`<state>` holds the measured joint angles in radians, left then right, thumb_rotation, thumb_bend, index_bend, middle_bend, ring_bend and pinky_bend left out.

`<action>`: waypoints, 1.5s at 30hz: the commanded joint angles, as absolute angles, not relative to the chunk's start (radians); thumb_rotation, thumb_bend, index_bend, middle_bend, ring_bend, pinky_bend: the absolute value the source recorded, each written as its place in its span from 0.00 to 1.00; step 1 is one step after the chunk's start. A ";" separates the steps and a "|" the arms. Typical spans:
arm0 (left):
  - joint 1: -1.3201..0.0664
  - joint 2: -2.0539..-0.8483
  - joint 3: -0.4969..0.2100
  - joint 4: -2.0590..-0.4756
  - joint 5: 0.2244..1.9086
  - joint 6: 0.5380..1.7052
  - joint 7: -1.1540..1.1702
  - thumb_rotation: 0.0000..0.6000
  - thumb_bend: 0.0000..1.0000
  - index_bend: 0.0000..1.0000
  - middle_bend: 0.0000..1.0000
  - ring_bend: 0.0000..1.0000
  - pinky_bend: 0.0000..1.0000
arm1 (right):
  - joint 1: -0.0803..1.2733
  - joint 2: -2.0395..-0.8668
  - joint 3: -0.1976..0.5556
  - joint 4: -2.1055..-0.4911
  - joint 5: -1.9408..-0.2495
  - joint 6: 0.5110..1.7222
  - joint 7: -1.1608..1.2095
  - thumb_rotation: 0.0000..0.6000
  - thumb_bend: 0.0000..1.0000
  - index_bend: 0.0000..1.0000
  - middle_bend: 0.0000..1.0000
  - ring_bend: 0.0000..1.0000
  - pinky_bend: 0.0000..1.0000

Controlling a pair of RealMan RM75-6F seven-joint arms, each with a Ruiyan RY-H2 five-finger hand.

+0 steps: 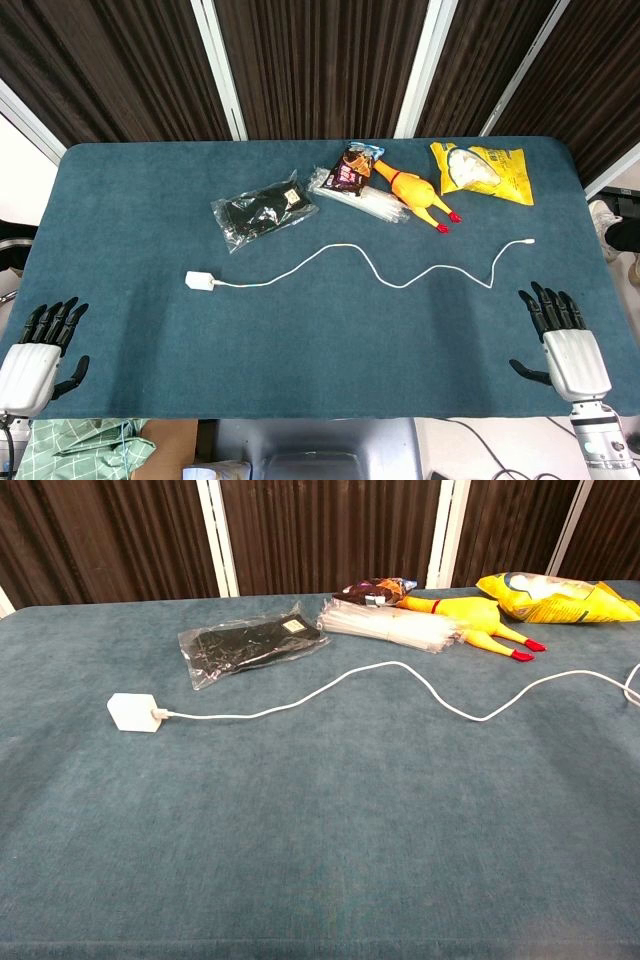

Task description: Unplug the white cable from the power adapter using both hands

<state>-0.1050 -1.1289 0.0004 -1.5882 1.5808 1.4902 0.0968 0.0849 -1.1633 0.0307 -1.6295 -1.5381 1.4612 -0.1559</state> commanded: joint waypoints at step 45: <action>-0.571 -1.754 -0.207 -0.944 1.392 1.056 0.195 1.00 0.46 0.28 0.24 0.91 0.98 | 0.068 -1.128 0.039 -1.633 -1.505 1.470 -0.148 1.00 0.18 0.00 0.00 0.00 0.00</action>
<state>-0.5649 -1.7478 -0.2099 -0.9558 1.4001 1.0644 0.2013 0.0680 -1.1286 0.0389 -1.6329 -1.5052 1.4704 -0.1486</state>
